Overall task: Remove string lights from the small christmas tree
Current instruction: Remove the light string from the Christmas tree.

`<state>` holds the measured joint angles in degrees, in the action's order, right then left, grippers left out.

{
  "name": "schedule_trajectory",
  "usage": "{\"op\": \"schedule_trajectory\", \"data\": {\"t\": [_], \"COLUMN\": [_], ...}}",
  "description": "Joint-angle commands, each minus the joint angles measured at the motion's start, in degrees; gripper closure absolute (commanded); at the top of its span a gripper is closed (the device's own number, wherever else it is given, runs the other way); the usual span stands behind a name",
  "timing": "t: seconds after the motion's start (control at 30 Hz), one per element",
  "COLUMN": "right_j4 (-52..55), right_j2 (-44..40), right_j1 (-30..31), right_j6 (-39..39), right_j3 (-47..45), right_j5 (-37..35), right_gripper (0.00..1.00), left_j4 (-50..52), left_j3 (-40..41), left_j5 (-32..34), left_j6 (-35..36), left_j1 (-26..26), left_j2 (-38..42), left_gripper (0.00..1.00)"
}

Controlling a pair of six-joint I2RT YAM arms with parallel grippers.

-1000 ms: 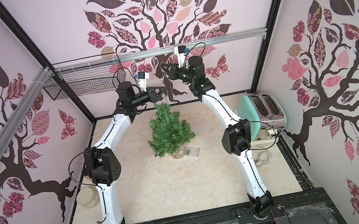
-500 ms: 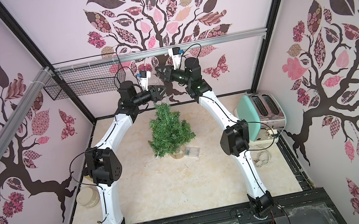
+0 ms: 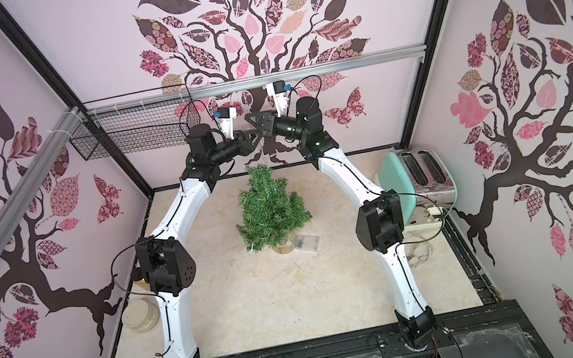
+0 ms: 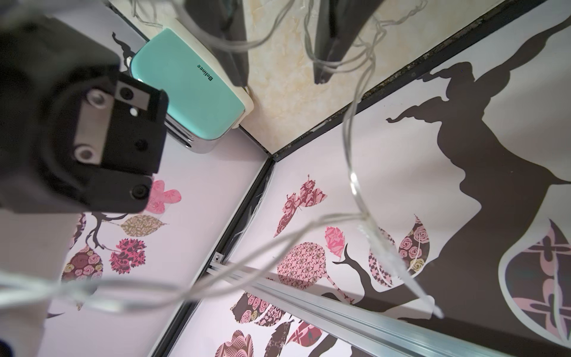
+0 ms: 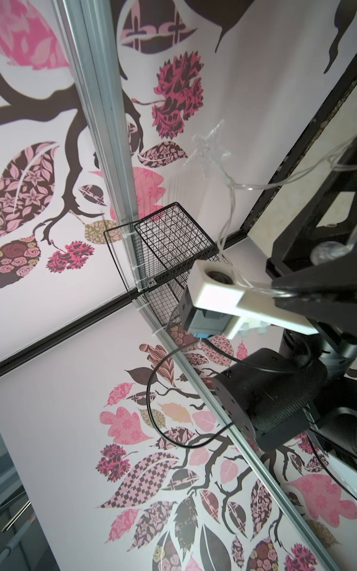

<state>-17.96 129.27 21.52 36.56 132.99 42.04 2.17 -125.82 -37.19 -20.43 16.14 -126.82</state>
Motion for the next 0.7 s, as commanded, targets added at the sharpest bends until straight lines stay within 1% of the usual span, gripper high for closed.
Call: {"op": "schedule_trajectory", "data": {"t": [0.0, 0.07, 0.13, 0.17, 0.2, 0.37, 0.4, 0.43, 0.47, 0.5, 0.53, 0.6, 0.67], "right_j4": [-5.76, -6.24, -6.80, -6.98, -7.09, -7.05, -6.75, -6.55, -6.27, -6.70, -7.71, -10.27, -13.91], "right_j2": [-3.00, -3.80, -4.68, -5.12, -5.35, -7.05, -7.51, -7.96, -8.35, -8.90, -9.71, -11.58, -13.33], "right_j1": [0.36, 0.36, 0.31, 0.36, 0.33, 0.28, 0.20, 0.08, -0.07, -0.37, -0.72, -1.74, -3.27], "right_j6": [2.76, 2.75, 2.60, 2.58, 2.61, 2.72, 2.75, 2.77, 2.82, 3.24, 3.85, 5.64, 8.76], "right_j3": [-0.51, -1.91, -3.19, -3.77, -4.12, -6.86, -7.49, -8.01, -8.09, -9.40, -11.10, -14.41, -17.84], "right_j5": [2.78, 2.65, 2.54, 2.52, 2.52, 1.59, 1.12, 0.87, 0.58, -0.07, -0.82, -2.40, -2.93], "right_gripper": [1.00, 1.00, 1.00, 1.00, 1.00, 0.99, 0.86, 0.69, 0.55, 0.43, 0.37, 0.31, 0.27], "left_j4": [0.21, -0.08, -0.29, -0.62, -1.00, -3.66, -4.30, -4.71, -4.82, -4.64, -4.65, -4.22, -4.28], "left_j3": [-1.90, -1.72, -1.37, -0.99, -0.61, 3.21, 4.44, 5.68, 6.52, 7.09, 7.41, 7.73, 8.58], "left_j5": [1.53, 2.01, 2.41, 2.57, 2.85, 4.50, 5.27, 6.23, 7.51, 8.47, 8.89, 10.09, 10.99], "left_j6": [0.47, 0.34, 0.20, 0.12, -0.17, -1.40, -1.46, -1.38, -1.31, -1.37, -1.61, -2.22, -2.77], "left_j1": [-0.23, -0.35, -0.46, -0.47, -0.58, -0.91, -0.96, -1.09, -1.18, -1.46, -1.82, -2.57, -3.33], "left_j2": [-1.54, -1.36, -1.07, -0.76, -0.50, 2.39, 3.39, 4.35, 5.08, 5.67, 6.00, 6.64, 7.61], "left_gripper": [0.74, 0.86, 0.95, 0.98, 1.00, 1.00, 1.00, 1.00, 1.00, 1.00, 1.00, 1.00, 1.00]}}
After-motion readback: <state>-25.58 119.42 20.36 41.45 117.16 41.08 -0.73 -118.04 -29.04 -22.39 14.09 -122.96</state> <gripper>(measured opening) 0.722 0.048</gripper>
